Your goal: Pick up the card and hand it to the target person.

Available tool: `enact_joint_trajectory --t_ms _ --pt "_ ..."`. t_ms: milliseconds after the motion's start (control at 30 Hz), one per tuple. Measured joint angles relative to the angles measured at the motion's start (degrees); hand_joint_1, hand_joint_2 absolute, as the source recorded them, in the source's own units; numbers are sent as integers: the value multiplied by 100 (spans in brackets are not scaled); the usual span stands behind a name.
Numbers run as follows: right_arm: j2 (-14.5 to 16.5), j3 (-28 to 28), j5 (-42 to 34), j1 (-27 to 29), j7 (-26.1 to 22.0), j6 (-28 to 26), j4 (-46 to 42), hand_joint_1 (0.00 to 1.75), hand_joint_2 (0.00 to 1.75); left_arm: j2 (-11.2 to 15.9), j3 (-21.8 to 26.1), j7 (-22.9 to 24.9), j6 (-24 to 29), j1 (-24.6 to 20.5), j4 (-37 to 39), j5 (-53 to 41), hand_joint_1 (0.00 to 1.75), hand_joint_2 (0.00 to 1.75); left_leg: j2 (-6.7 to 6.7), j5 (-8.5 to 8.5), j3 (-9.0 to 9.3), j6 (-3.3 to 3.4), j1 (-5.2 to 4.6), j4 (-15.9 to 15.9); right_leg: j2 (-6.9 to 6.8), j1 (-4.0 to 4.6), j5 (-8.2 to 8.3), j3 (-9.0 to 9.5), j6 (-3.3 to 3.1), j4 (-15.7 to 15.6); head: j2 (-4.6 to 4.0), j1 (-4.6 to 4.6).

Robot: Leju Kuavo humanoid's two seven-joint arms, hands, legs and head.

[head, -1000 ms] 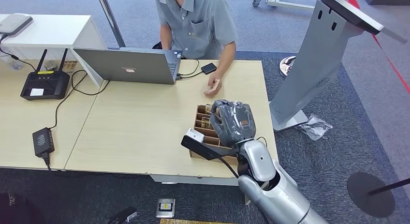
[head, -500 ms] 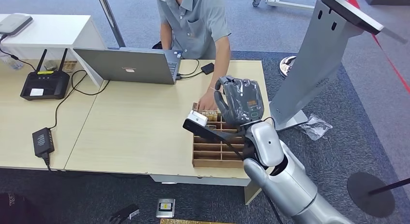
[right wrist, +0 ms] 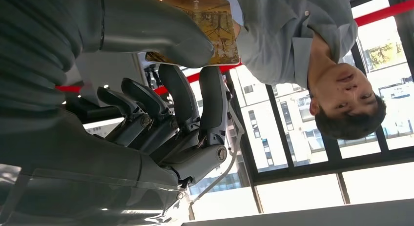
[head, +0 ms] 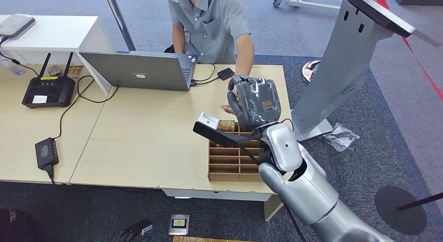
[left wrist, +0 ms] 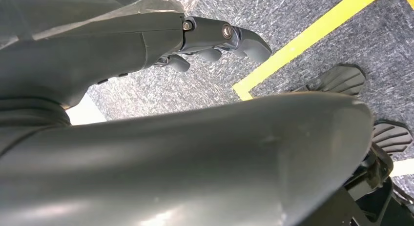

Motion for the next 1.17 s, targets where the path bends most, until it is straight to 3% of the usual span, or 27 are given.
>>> enact_joint_trajectory --t_ms 433,467,500,567,600,633,833,1067,1167 --pt "149 162 -83 -9 -86 60 275 172 175 0 -33 0 45 20 1 30 0 0 0 0 -1 0 0 0 0 0 0 0 0 0 0 0" --pt "157 176 -89 -10 -93 86 297 153 175 0 -33 0 48 23 2 33 0 0 0 0 -1 0 0 0 0 0 0 0 0 0 0 0" --pt "166 190 -98 -10 -99 126 322 120 175 0 -33 0 54 26 2 36 0 0 0 0 -1 0 0 0 0 0 0 0 0 0 0 0" --pt "184 220 -134 -14 -85 263 382 35 175 0 -33 1 63 33 2 45 0 0 -1 0 -1 0 0 0 0 0 0 0 0 0 0 0" --pt "192 234 -169 -16 -68 357 416 11 175 1 -33 3 67 37 2 50 0 0 -1 0 -1 0 0 -1 0 0 0 0 0 0 0 0" --pt "200 249 -211 -17 -48 456 451 0 175 2 -33 7 67 42 2 55 0 0 -1 0 -1 0 0 -1 0 0 0 0 0 0 0 1" --pt "213 312 -647 12 -85 717 590 0 175 21 -33 7 73 113 2 132 0 0 0 0 -2 0 0 0 0 0 -1 -2 1 0 0 1" --pt "198 251 -2281 443 -513 814 374 0 175 75 -28 -115 112 317 2 270 0 0 1 -5 -2 2 0 -1 0 0 -4 -6 1 0 0 0" --pt "166 222 -2598 588 -582 825 184 0 175 101 -24 -176 152 392 2 322 0 0 2 -6 -2 2 0 -1 0 0 -5 -6 0 0 0 0"
